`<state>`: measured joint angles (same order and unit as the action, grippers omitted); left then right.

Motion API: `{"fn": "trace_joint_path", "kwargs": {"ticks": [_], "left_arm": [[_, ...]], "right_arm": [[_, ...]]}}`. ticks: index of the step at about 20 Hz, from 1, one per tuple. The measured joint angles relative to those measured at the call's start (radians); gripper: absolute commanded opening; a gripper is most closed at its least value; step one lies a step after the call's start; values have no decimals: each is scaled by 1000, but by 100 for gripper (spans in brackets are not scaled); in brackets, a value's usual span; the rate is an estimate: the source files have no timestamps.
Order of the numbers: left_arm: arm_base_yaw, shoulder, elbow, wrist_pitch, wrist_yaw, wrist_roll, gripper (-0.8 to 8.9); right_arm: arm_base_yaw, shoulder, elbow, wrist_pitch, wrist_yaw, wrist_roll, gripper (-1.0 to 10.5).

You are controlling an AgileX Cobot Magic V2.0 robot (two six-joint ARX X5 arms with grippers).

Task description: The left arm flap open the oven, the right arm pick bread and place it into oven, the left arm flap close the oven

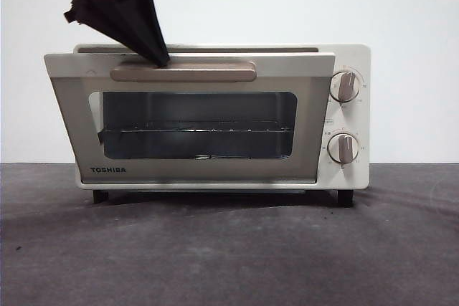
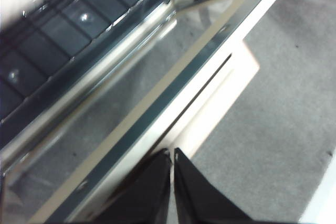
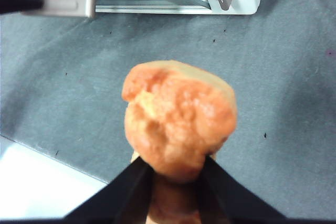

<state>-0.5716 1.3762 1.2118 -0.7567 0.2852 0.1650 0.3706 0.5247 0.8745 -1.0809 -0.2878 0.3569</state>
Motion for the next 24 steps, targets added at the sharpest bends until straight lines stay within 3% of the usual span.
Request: {"fn": "trace_joint_path", "kwargs": {"ticks": [11,24], "left_arm": [[-34,-99,-222,105,4,-82,16],[-78,-114,-343,186,-8,-145,16]], "right_arm": [[0,0,0,0,0,0,101],[0,0,0,0,0,0,101]]}}
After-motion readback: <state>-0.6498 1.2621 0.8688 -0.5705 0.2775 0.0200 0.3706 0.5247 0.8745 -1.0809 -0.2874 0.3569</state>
